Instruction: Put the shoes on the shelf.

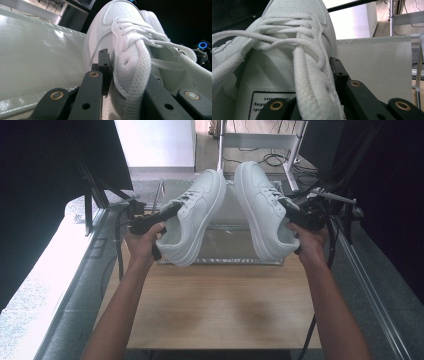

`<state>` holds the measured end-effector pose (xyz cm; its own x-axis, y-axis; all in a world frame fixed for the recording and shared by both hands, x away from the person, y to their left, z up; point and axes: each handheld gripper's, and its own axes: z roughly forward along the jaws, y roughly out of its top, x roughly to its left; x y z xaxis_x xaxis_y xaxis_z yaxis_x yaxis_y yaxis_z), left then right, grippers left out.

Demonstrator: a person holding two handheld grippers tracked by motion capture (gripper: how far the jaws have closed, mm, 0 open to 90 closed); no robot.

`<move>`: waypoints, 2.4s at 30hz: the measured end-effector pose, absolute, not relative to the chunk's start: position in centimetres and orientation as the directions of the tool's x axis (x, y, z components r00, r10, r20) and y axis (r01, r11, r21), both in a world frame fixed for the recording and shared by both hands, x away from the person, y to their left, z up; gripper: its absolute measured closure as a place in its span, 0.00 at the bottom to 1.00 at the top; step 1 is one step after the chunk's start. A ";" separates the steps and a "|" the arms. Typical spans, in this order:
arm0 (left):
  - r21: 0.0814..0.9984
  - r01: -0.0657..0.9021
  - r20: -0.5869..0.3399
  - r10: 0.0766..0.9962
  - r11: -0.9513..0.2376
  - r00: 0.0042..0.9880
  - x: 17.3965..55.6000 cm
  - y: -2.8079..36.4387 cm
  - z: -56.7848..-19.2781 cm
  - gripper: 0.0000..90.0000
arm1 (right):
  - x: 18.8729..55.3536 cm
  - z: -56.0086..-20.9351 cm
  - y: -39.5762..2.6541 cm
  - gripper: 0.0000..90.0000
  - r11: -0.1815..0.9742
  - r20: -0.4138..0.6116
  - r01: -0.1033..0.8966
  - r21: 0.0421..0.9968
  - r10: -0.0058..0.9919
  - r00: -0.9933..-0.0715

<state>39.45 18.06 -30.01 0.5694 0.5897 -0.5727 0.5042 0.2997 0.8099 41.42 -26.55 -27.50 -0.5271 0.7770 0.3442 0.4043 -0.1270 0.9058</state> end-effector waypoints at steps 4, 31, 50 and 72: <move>0.813 0.503 -0.566 0.604 0.294 0.562 40.1 17.9 -29.6 0.91 | 42.1 -27.1 -26.2 0.96 -0.118 0.336 0.408 0.905 0.787 -0.518; 0.817 0.507 -0.523 0.722 0.273 0.454 45.5 16.8 -26.5 0.91 | 48.0 -25.4 -22.3 0.96 -0.132 0.330 0.435 0.890 0.846 -0.418; 0.779 0.564 -0.513 0.796 0.274 0.321 49.7 14.6 -28.5 0.91 | 52.0 -27.4 -19.9 0.96 -0.075 0.262 0.512 0.855 0.916 -0.304; 0.752 0.595 -0.563 0.747 0.285 0.354 50.7 13.1 -29.1 0.56 | 52.1 -27.0 -17.8 0.59 -0.049 0.250 0.486 0.872 0.900 -0.358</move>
